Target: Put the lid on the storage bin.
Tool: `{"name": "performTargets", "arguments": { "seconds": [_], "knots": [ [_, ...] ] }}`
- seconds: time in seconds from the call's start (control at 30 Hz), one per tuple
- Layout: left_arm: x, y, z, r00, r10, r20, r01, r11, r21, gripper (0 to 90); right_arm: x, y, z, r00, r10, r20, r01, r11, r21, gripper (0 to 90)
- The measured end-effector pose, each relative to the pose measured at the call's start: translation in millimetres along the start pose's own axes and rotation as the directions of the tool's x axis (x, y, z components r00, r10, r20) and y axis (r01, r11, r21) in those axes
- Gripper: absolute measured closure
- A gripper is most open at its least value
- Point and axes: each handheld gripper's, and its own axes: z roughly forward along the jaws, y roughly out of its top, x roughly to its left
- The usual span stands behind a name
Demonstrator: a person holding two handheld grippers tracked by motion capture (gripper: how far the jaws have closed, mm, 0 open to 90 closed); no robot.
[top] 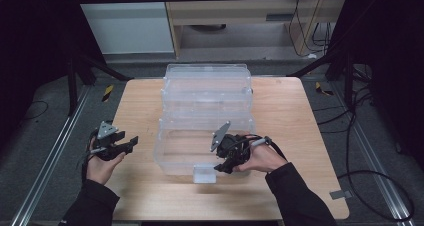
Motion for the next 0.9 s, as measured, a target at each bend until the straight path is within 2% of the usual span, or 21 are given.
{"name": "performTargets", "arguments": {
  "seconds": [0.13, 0.3, 0.33, 0.8, 0.9],
  "knots": [
    [-0.9, -0.9, -1.0, 0.9999, 0.014, 0.001, -0.014, 0.9999, 0.003, 40.8, 0.8, 3.0, 10.7, 0.9998, -0.002, -0.018, 0.002, 1.000, 0.020, 56.2],
    [-0.3, 0.5, -2.7, 1.0000, 0.008, 0.001, -0.008, 0.9999, -0.008, 40.6, 2.8, 5.4, 18.2, 0.9991, -0.005, -0.043, 0.007, 0.999, 0.046, 57.1],
    [0.2, 0.4, -2.7, 1.0000, 0.006, 0.001, -0.006, 1.0000, -0.007, 40.5, 2.2, 5.8, 21.7, 0.9989, -0.002, -0.047, 0.005, 0.998, 0.068, 58.1],
    [-0.4, 3.0, -5.7, 0.9999, 0.012, 0.012, -0.011, 0.9998, -0.017, 39.8, -3.4, 5.4, 27.9, 0.9961, 0.033, -0.082, -0.025, 0.994, 0.105, 66.8],
    [-0.8, 4.4, -6.8, 0.9997, 0.016, 0.017, -0.016, 0.9997, -0.020, 39.5, -2.7, 6.6, 28.2, 0.9966, 0.032, -0.075, -0.023, 0.993, 0.115, 66.8]
  ]
}}
